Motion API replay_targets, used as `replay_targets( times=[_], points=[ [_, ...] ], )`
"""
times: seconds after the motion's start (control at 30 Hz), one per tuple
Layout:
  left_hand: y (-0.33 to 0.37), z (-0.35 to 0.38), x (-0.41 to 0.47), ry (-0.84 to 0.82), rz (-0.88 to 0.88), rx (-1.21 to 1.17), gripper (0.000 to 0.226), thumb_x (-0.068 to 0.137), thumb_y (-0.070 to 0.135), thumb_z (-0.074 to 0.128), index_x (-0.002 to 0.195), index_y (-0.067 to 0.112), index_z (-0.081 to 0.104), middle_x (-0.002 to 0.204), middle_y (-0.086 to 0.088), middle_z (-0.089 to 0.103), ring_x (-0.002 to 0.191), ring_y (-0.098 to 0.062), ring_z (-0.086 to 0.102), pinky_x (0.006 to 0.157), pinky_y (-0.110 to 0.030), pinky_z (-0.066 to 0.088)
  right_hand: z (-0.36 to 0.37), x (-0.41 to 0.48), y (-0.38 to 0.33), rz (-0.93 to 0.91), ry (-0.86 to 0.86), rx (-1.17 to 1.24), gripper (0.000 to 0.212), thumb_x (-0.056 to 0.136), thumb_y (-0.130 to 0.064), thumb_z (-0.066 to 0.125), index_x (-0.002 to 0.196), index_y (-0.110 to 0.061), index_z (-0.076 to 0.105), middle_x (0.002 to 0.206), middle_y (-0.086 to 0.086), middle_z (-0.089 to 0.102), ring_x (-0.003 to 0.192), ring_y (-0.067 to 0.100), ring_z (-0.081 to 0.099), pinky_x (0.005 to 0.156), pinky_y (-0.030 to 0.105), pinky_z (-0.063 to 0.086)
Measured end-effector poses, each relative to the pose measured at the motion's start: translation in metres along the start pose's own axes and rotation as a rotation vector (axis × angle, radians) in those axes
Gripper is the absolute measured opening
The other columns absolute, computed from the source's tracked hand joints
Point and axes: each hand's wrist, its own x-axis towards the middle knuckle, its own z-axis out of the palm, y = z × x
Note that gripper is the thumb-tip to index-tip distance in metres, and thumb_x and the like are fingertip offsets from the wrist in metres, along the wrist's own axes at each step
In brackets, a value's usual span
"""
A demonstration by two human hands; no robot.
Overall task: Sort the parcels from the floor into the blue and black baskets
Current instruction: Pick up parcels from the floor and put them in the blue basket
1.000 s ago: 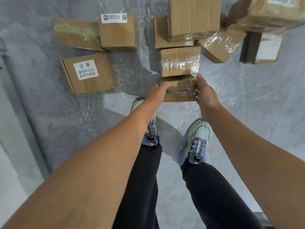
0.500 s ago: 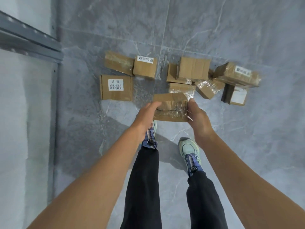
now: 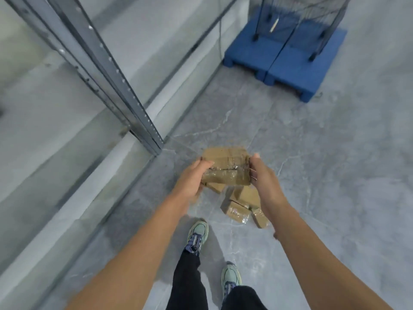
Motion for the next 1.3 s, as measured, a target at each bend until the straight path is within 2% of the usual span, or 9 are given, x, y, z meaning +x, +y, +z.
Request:
replay_targets(
  times=[0.1,0.17,0.3,0.43,0.57,0.73,0.87,1.0,1.3],
  points=[
    [0.042,-0.020,-0.070,0.065,0.108,-0.031,0.031,0.104,0.049,0.051,0.129,0.036,0.063,0.120,0.019,0.061,0.113,-0.004,0.058,0.100,-0.038,0.049,0.004,-0.043,-0.064,-0.129,-0.078,-0.043,0.052,0.100,-0.073,0.039,0.111,-0.034,0.072,0.134,-0.004,0.067,0.128,0.017,0.059,0.119,0.043,0.038],
    [0.061,-0.033,-0.110,0.125,0.172,-0.066,0.033,0.105,0.047,0.050,0.134,0.035,0.062,0.130,0.015,0.061,0.117,-0.005,0.055,0.110,-0.045,0.047,0.010,-0.072,-0.098,-0.199,-0.123,-0.074,0.055,0.103,-0.070,0.037,0.123,-0.032,0.071,0.138,-0.004,0.066,0.133,0.018,0.057,0.121,0.042,0.034],
    [0.082,-0.065,-0.185,0.254,0.256,-0.153,0.016,0.105,0.042,0.052,0.115,0.041,0.065,0.114,0.020,0.062,0.110,0.000,0.056,0.111,-0.043,0.046,0.031,-0.141,-0.156,-0.310,-0.249,-0.109,0.050,0.108,-0.062,0.034,0.120,-0.032,0.072,0.124,-0.008,0.069,0.125,0.014,0.058,0.106,0.033,0.031],
    [0.085,-0.104,-0.252,0.388,0.327,-0.221,0.017,0.108,0.034,0.050,0.096,0.041,0.061,0.101,0.022,0.059,0.096,0.007,0.052,0.106,-0.039,0.045,0.066,-0.202,-0.190,-0.403,-0.377,-0.140,0.047,0.110,-0.057,0.036,0.113,-0.028,0.073,0.118,-0.004,0.072,0.118,0.013,0.061,0.108,0.035,0.035],
    [0.066,-0.144,-0.312,0.489,0.373,-0.255,0.015,0.108,0.036,0.046,0.113,0.045,0.058,0.118,0.014,0.059,0.111,-0.005,0.053,0.109,-0.042,0.043,0.111,-0.259,-0.202,-0.477,-0.476,-0.193,0.049,0.111,-0.055,0.034,0.104,-0.028,0.074,0.109,-0.005,0.074,0.108,0.011,0.064,0.103,0.036,0.037],
    [0.011,-0.190,-0.394,0.618,0.413,-0.336,0.023,0.109,0.034,0.044,0.106,0.051,0.060,0.116,0.022,0.060,0.112,0.005,0.051,0.109,-0.039,0.044,0.170,-0.340,-0.186,-0.486,-0.654,-0.232,0.043,0.111,-0.052,0.035,0.097,-0.032,0.070,0.106,-0.007,0.073,0.104,0.008,0.064,0.101,0.031,0.044],
    [-0.053,-0.225,-0.456,0.734,0.394,-0.393,0.025,0.108,0.035,0.045,0.107,0.054,0.061,0.120,0.019,0.063,0.116,0.001,0.054,0.111,-0.045,0.046,0.216,-0.408,-0.156,-0.486,-0.818,-0.257,0.049,0.113,-0.044,0.037,0.088,-0.028,0.076,0.098,-0.008,0.078,0.109,0.013,0.066,0.117,0.041,0.039],
    [-0.119,-0.250,-0.522,0.824,0.384,-0.503,0.023,0.108,0.035,0.046,0.112,0.050,0.063,0.125,0.015,0.064,0.117,0.002,0.053,0.112,-0.042,0.045,0.258,-0.475,-0.113,-0.523,-0.948,-0.287,0.051,0.114,-0.042,0.035,0.089,-0.029,0.077,0.088,-0.015,0.079,0.099,0.006,0.069,0.115,0.041,0.044],
    [-0.255,-0.275,-0.653,1.028,0.370,-0.659,0.012,0.100,0.045,0.057,0.101,0.054,0.064,0.115,0.027,0.063,0.114,0.008,0.053,0.113,-0.045,0.044,0.329,-0.609,-0.016,-0.479,-1.156,-0.439,0.042,0.113,-0.047,0.037,0.100,-0.027,0.072,0.105,-0.005,0.075,0.108,0.012,0.066,0.118,0.045,0.041]
  ],
)
